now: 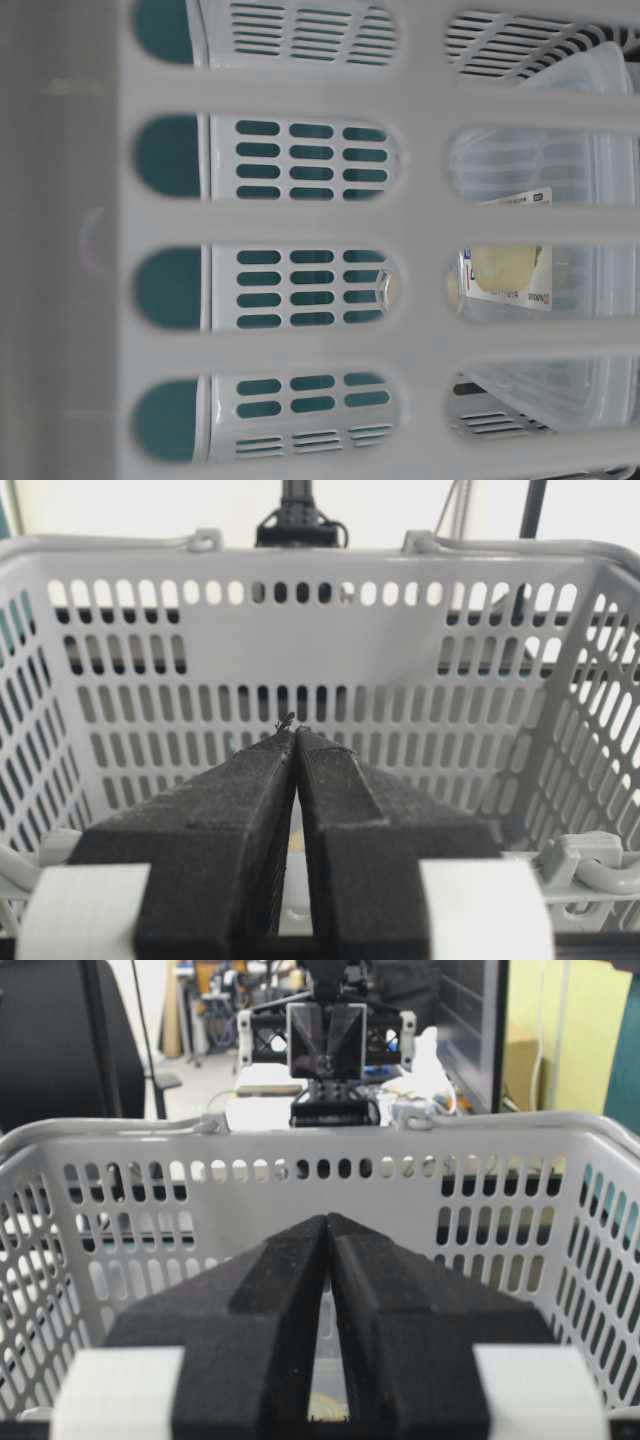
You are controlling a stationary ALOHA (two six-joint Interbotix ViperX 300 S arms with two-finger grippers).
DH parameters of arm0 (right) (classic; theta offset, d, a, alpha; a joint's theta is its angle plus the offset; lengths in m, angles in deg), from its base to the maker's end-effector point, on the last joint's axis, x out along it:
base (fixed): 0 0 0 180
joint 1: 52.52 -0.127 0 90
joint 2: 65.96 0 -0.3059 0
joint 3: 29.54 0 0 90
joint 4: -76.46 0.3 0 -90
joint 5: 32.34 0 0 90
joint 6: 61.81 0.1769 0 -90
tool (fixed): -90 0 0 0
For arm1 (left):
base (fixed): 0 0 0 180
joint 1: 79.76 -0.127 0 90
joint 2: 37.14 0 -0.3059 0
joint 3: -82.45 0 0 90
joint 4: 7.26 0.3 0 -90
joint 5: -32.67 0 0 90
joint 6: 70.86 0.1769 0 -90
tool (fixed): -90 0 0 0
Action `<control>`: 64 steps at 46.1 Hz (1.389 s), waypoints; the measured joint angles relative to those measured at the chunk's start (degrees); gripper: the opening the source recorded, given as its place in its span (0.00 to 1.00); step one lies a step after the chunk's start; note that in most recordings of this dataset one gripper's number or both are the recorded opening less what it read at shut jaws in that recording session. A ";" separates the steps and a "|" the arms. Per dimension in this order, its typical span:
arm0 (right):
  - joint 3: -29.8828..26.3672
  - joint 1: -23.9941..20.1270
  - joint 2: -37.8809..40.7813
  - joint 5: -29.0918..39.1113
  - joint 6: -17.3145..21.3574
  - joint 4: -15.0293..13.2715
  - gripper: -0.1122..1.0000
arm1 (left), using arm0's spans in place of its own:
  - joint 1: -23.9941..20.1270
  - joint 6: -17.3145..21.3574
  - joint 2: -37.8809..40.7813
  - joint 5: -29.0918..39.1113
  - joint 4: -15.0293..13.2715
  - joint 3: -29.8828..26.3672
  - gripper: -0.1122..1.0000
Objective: Pick up the cellophane tape from the shopping basket with the left arm.
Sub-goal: 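Move the left gripper over the basket toward the clear tape roll, then lower the open left gripper down onto the cellophane tape roll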
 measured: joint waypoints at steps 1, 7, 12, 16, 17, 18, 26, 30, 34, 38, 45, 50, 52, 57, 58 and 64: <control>0.00 -0.09 0.09 0.00 0.00 0.00 0.11 | 0.00 -0.09 -0.09 0.00 0.00 0.00 0.15; -0.35 -0.35 -0.18 2.37 0.26 0.09 0.09 | 0.09 -2.11 0.26 5.54 1.85 -3.78 0.10; -1.76 -0.79 -0.62 7.73 0.35 0.09 0.09 | 0.18 -2.64 1.58 13.45 2.11 -9.23 0.10; -3.34 -0.97 -1.05 11.87 0.35 0.09 0.09 | 0.62 -2.64 3.25 20.30 2.11 -13.36 0.10; -3.69 -0.97 -1.23 12.83 0.26 0.09 0.09 | 0.70 -2.64 3.87 22.06 2.11 -14.50 0.10; -4.04 -0.97 -1.41 13.62 0.35 0.09 0.09 | 0.79 -2.64 4.57 23.82 2.11 -15.56 0.10; -6.15 -1.14 -3.34 18.11 0.35 0.09 0.10 | 2.11 -2.55 11.43 36.30 2.20 -24.87 0.10; -6.42 -1.14 -4.31 19.51 0.44 0.09 0.11 | 2.46 -2.37 16.44 42.36 2.20 -30.32 0.10; -6.50 -1.14 -4.83 20.30 0.44 0.09 0.17 | 2.72 -2.11 21.09 48.34 2.20 -34.72 0.10; -6.59 -1.14 -5.10 20.65 0.44 0.09 0.29 | 2.81 -2.11 25.05 53.88 2.20 -38.94 0.10; -6.59 -1.23 -5.10 20.83 0.44 0.09 0.63 | 2.90 -2.11 32.52 62.75 2.20 -45.18 0.11; -6.59 -1.23 -5.10 20.92 0.44 0.09 0.77 | 2.81 -2.02 37.44 66.62 2.29 -49.04 0.17; -6.59 -1.32 -5.10 20.92 0.44 0.09 0.78 | 2.81 -2.02 39.20 67.59 2.20 -50.45 0.25; -6.59 -1.32 -5.10 20.92 0.44 0.09 0.77 | 2.81 -1.85 43.42 69.08 2.29 -53.17 0.52; -6.50 -1.32 -5.10 20.92 0.44 0.09 0.77 | 2.81 -1.85 44.21 69.26 2.29 -53.70 0.58; -6.42 -1.32 -5.19 20.92 0.44 0.09 0.77 | 2.55 -1.67 48.87 69.70 2.29 -56.69 0.86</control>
